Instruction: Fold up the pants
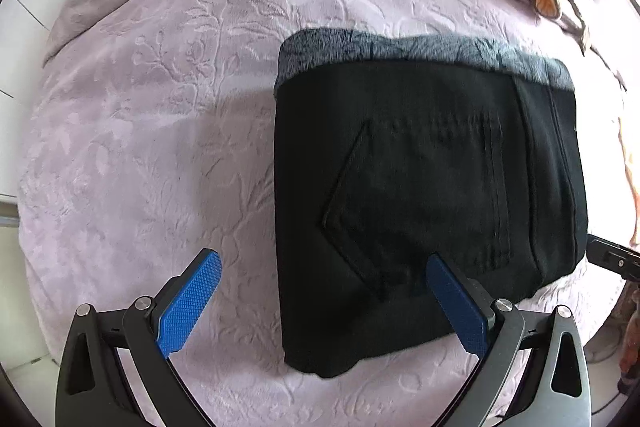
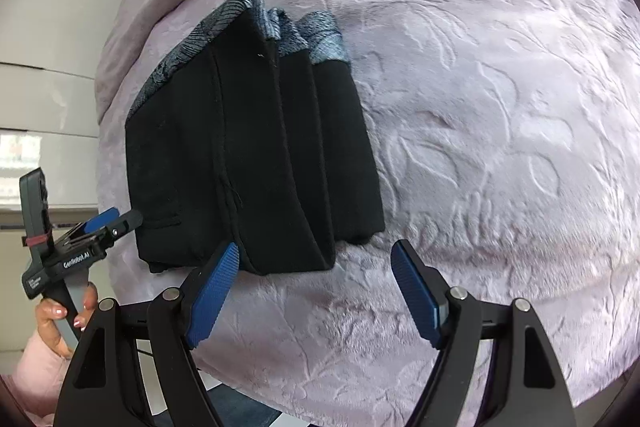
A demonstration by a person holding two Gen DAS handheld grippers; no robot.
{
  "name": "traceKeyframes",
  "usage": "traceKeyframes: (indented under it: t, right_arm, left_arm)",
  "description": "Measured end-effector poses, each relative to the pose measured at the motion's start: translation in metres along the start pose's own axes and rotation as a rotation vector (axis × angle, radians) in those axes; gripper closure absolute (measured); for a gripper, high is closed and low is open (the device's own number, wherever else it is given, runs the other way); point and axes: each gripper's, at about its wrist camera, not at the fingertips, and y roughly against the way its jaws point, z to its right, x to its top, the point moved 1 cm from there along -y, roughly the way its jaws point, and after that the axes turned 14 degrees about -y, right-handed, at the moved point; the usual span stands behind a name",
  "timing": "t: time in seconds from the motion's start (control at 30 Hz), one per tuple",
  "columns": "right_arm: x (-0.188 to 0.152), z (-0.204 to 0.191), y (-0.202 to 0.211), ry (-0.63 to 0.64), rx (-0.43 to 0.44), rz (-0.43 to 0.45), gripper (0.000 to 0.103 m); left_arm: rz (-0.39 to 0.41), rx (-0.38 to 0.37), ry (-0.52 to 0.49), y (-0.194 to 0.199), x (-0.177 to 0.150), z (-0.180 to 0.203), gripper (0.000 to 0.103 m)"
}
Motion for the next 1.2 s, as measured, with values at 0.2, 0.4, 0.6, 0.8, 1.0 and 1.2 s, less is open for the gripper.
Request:
traceKeyframes:
  t: [0.2, 0.4, 0.6, 0.8, 1.0, 1.2]
  right_arm:
    - [0.021, 0.000, -0.008, 0.017, 0.050, -0.017, 0.022]
    - [0.041, 0.009, -0.016, 0.003, 0.096, -0.046, 0.022]
    - [0.050, 0.013, -0.023, 0.000, 0.155, -0.081, 0.022]
    - [0.056, 0.016, -0.031, -0.011, 0.223, -0.108, 0.021]
    - [0.063, 0.014, -0.038, 0.032, 0.287, -0.125, 0.021]
    - [0.069, -0.006, -0.054, 0.105, 0.339, -0.171, 0.019]
  left_arm:
    - [0.013, -0.024, -0.003, -0.007, 0.016, -0.010, 0.000]
    - [0.023, -0.045, 0.002, -0.018, 0.034, -0.018, 0.000]
    - [0.039, -0.090, -0.007, -0.034, 0.049, -0.020, 0.000]
    - [0.049, -0.202, -0.030, -0.052, 0.058, -0.029, 0.000]
    - [0.076, -0.273, -0.027, -0.067, 0.067, -0.025, 0.000]
    - [0.067, -0.294, -0.018, -0.072, 0.070, -0.014, 0.000]
